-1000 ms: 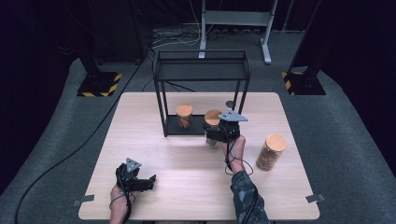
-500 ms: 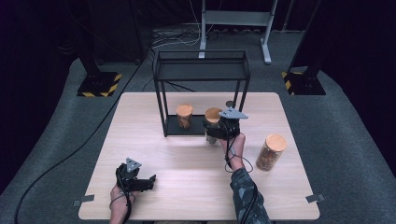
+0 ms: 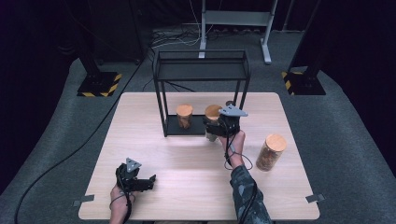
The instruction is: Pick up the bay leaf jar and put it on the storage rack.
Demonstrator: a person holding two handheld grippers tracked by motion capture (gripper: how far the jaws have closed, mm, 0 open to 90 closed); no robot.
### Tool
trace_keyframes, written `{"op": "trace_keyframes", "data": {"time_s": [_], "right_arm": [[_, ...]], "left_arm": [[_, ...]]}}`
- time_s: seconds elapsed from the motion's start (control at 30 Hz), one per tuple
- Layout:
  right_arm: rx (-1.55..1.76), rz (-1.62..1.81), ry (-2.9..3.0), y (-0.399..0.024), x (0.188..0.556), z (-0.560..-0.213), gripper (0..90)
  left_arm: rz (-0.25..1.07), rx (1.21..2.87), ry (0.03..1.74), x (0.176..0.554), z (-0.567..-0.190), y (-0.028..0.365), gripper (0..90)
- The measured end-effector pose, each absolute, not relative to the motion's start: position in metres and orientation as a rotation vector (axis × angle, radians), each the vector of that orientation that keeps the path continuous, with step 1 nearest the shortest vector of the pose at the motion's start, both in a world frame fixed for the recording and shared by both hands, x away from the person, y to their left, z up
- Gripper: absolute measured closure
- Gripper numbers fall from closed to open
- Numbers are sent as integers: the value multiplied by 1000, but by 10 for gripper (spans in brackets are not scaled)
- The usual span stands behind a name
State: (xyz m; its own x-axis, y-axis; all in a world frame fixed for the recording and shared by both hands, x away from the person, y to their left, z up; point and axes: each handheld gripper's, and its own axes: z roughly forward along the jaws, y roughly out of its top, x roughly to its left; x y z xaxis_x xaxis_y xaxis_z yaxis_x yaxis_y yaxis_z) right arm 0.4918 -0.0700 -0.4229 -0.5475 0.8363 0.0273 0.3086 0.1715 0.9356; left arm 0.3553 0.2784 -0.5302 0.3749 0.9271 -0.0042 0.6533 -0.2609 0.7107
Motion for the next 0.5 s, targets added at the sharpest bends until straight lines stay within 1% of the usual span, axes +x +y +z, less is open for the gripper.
{"op": "trace_keyframes", "data": {"time_s": [0.5], "right_arm": [[1063,1365,1941,-68,498,-417,240]], "left_arm": [[563,2009,1357,355,-530,278,4]]}}
